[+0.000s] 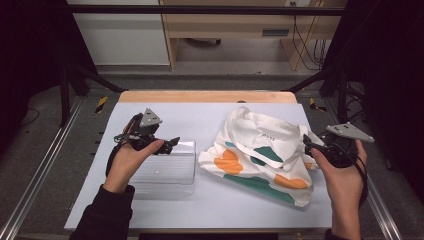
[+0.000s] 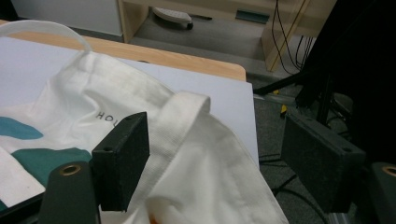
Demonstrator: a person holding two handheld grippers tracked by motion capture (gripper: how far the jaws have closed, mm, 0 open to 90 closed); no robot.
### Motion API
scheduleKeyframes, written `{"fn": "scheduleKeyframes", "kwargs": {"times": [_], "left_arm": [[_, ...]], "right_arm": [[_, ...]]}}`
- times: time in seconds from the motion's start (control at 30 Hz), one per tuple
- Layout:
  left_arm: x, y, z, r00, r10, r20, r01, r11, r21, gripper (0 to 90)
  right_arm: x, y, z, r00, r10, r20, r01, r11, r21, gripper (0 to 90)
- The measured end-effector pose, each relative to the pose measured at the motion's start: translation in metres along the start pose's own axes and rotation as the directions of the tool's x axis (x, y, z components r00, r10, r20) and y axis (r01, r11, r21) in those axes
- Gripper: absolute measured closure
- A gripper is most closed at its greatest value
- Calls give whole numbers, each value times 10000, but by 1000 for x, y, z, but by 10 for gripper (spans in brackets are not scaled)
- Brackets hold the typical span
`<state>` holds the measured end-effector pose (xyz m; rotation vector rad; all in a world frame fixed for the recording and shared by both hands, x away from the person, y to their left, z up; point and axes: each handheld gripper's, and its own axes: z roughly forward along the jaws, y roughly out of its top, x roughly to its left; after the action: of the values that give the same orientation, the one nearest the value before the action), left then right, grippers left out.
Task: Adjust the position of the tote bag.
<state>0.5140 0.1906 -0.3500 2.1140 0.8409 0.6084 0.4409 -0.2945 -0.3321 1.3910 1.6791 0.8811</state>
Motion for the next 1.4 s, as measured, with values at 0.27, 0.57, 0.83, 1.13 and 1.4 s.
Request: {"fn": "scheduleKeyframes", "kwargs": {"times": [0.27,0.57,0.83,1.13,1.4], "left_arm": [[-7,3,2,9998,163,120,-164,9999,51,71],[-16,5,3,9985,414,355,-418,9991,95,72],[-19,7,1,9975,606,363,-609,9981,83,72],[-22,7,5,9972,675,307,-682,9974,213,72],[-25,7,8,9959,841,345,-854,9956,377,72]], "right_arm": [[-16,-13,5,9991,416,-104,-412,9986,340,301],[-32,-24,8,9973,719,-113,-711,9956,602,303],[-41,-44,30,9918,1280,-51,-1263,9837,1284,190],[-46,-46,70,9900,1120,-856,-945,9779,1865,197],[-38,-38,88,9893,659,-1300,-355,9740,2236,391]]}}
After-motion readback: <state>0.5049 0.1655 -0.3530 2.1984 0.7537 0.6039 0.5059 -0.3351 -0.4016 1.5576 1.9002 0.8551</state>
